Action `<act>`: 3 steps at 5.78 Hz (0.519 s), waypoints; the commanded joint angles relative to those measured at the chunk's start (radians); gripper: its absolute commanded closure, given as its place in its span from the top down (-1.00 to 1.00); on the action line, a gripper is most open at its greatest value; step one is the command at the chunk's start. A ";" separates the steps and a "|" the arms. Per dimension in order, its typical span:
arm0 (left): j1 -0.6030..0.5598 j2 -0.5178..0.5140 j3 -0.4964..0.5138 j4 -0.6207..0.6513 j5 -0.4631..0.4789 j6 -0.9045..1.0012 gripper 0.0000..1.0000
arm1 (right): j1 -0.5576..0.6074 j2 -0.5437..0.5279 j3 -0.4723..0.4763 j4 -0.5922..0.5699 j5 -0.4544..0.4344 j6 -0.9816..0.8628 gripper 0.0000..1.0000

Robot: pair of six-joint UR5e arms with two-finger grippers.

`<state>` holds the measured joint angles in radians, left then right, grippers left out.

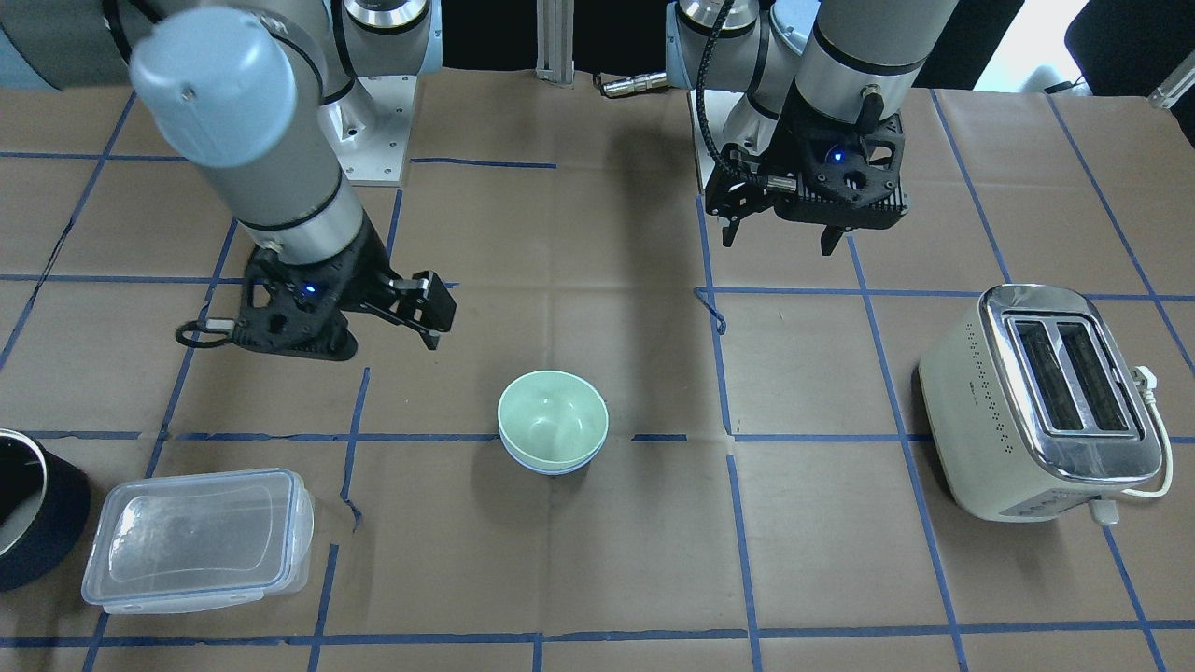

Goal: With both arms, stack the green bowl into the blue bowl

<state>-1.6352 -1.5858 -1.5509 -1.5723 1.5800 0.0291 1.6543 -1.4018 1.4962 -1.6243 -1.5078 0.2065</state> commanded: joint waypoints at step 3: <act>0.000 0.003 0.000 0.000 0.002 0.000 0.96 | -0.056 -0.135 -0.004 0.178 -0.081 -0.102 1.00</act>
<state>-1.6352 -1.5832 -1.5509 -1.5724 1.5814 0.0292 1.6006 -1.5207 1.4921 -1.4647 -1.5877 0.1080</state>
